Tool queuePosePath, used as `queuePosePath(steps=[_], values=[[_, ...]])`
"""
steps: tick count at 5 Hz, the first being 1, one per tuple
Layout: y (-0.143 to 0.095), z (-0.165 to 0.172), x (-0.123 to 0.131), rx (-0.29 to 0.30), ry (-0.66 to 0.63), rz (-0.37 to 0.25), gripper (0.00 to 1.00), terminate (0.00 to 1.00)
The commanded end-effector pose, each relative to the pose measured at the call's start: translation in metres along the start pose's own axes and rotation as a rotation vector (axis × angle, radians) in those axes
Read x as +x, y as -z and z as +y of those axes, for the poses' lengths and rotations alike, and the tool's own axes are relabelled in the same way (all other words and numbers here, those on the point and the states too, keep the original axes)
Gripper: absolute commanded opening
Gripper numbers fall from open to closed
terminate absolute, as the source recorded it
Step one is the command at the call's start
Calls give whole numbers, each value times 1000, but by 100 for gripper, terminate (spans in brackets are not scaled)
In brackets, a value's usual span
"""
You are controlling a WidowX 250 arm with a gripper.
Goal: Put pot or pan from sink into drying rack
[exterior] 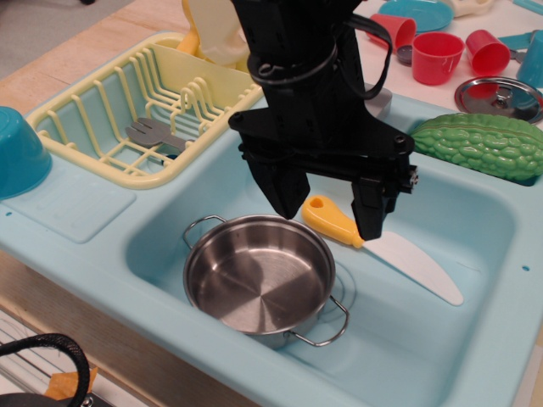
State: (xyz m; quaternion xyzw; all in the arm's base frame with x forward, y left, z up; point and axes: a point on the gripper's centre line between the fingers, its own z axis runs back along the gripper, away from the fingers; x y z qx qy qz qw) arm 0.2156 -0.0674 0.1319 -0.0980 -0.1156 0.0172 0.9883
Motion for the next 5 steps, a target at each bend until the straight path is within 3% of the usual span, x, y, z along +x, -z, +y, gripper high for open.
queuePosePath(steps=[1, 3, 4, 5], values=[[0, 0, 0, 0, 0, 0, 100, 0], [25, -1, -14, 57, -54, -13, 100, 0], [34, -3, -15, 66, -18, -10, 100, 0], [47, 1, -14, 27, -27, -2, 100, 0]])
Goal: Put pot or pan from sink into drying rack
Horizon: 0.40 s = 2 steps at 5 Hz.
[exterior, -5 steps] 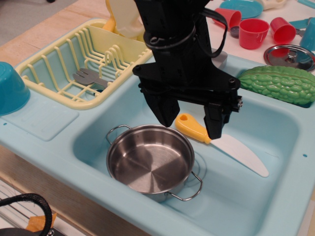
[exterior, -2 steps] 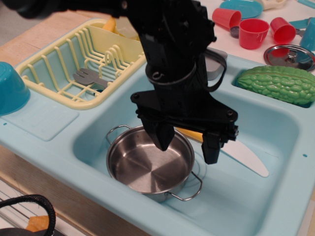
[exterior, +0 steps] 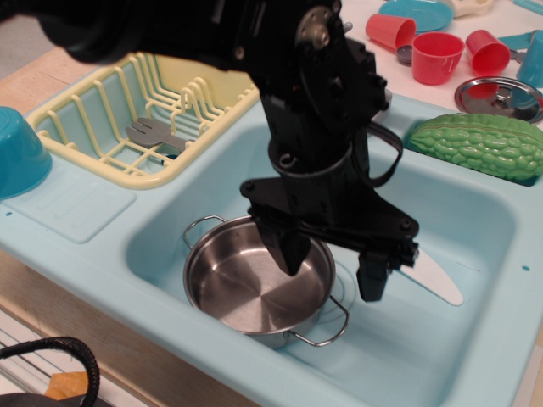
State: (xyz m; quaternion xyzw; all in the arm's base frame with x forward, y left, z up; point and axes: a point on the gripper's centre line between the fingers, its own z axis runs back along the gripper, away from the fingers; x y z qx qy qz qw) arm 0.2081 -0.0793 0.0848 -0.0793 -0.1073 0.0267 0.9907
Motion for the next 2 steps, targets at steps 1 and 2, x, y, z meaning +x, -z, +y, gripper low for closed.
queuePosePath(steps=[1, 2], values=[[9, 5, 6, -35, -8, -9, 100, 0], [12, 5, 7, -38, -13, 2, 100, 0]])
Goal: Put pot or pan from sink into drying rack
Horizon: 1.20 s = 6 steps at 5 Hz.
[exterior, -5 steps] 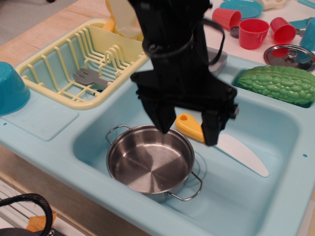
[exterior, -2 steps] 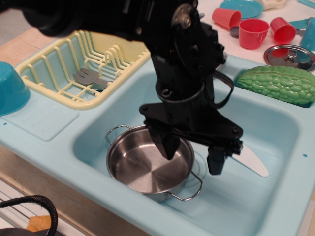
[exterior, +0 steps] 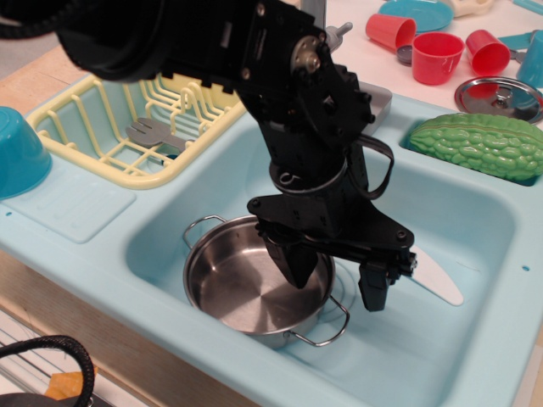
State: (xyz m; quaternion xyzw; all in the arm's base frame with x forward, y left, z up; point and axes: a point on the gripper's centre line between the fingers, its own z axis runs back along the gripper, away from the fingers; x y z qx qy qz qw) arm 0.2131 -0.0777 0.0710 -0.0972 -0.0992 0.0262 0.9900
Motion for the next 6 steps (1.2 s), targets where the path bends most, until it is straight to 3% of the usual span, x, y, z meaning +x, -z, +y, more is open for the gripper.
queuePosePath(steps=[1, 3, 4, 6], values=[[3, 3, 6, -8, -17, 1, 0, 0], [7, 5, 4, -26, -21, 3, 0, 0], [0, 2, 4, -7, 7, -10, 0, 0], [-31, -17, 5, 88, 21, -38, 0, 0]])
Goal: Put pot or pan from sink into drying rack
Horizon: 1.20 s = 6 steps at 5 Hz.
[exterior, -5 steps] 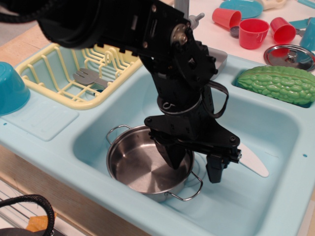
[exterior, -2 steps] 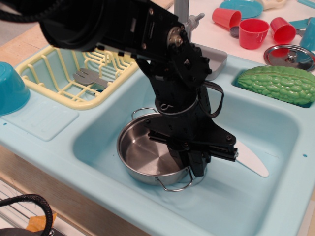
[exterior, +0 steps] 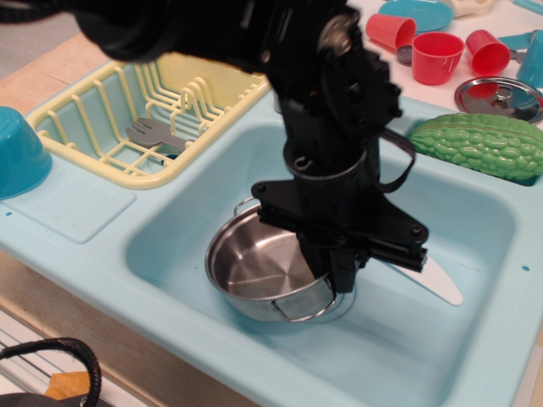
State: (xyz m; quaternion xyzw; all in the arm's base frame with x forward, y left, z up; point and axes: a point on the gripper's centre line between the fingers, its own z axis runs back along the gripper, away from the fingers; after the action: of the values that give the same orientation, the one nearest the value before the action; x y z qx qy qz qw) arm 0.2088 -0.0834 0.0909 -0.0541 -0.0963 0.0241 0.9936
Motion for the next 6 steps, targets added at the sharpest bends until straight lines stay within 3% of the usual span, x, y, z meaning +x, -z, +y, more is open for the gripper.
queuePosePath(steps=[1, 3, 5, 6], values=[[-27, -16, 5, 44, 40, -65, 0, 0], [-60, -17, 11, 139, 43, -125, 0, 0], [-81, 15, 29, 191, -2, -214, 0, 0], [-86, 37, 39, 199, -7, -215, 0, 0]])
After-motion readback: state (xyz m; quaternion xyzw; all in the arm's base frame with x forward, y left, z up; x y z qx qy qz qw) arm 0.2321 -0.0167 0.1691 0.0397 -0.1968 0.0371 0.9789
